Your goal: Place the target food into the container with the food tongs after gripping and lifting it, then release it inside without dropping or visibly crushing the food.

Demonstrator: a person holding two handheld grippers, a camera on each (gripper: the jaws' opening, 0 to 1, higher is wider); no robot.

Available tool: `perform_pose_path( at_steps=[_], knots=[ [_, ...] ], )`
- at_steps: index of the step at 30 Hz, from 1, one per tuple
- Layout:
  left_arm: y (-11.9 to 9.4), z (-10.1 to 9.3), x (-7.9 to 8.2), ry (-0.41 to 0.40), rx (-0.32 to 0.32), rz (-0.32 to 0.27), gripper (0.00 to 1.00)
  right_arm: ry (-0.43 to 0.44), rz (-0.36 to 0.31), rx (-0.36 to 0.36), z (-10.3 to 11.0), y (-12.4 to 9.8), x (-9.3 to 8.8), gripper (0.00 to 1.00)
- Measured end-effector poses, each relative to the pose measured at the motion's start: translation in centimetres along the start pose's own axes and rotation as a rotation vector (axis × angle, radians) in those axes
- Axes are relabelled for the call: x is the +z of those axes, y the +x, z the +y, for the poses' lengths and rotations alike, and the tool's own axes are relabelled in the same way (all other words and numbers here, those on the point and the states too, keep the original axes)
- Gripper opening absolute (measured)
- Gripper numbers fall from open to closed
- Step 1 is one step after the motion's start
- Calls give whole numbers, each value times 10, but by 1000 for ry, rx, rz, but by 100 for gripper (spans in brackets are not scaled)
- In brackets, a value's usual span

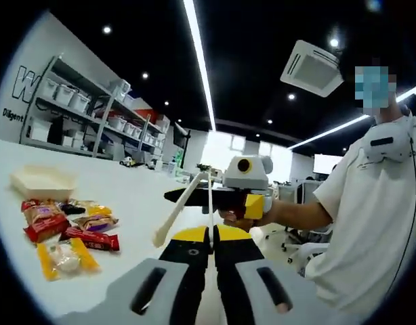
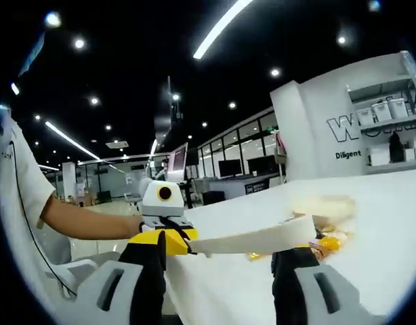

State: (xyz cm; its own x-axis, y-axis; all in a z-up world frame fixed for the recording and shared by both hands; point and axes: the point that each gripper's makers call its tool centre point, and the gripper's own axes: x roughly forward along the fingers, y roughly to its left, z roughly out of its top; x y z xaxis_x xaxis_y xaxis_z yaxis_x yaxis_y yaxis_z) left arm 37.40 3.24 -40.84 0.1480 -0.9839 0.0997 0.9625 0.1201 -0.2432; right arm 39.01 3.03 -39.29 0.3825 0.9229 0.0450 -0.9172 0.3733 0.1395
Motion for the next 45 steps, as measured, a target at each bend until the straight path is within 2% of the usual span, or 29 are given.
perform_pose_path(
  at_steps=[4, 7, 10, 14, 15, 21, 26, 27, 28, 30, 33, 39, 45],
  knots=[
    [0, -7, 10, -5, -22, -46, 2, -16, -76, 14, 5, 0, 19, 46],
    [3, -14, 17, -19, -42, -81, 2, -27, -90, 21, 6, 1, 23, 39],
    [7, -22, 18, -27, -69, -83, 2, -54, -82, 31, 11, 3, 21, 33],
    [8, -27, 18, -33, -91, -77, 2, -54, -86, 61, 18, 5, 20, 34],
    [8, -29, 18, -36, -101, -79, 2, -59, -106, 72, 20, 4, 23, 34],
    [9, -41, 24, -58, -144, -92, 2, -23, -152, 130, 31, 3, 31, 30],
    [10, -44, 26, -56, -157, -92, 2, -19, -138, 154, 34, 2, 34, 28],
    [10, -45, 27, -58, -162, -95, 2, -3, -136, 163, 35, 2, 35, 27],
    [11, -45, 28, -61, -166, -101, 2, 65, -131, 175, 37, 1, 35, 25],
    [11, -46, 29, -61, -170, -103, 2, 84, -130, 185, 37, 0, 36, 22],
    [11, -44, 28, -74, -158, -100, 3, 98, -123, 179, 38, -1, 34, 20],
    [8, -34, 25, -66, -98, -80, 6, 59, -106, 142, 33, -1, 29, 19],
    [-1, -29, 34, -59, -63, -111, 6, 29, -115, 120, 29, -2, 33, 19]
  ],
)
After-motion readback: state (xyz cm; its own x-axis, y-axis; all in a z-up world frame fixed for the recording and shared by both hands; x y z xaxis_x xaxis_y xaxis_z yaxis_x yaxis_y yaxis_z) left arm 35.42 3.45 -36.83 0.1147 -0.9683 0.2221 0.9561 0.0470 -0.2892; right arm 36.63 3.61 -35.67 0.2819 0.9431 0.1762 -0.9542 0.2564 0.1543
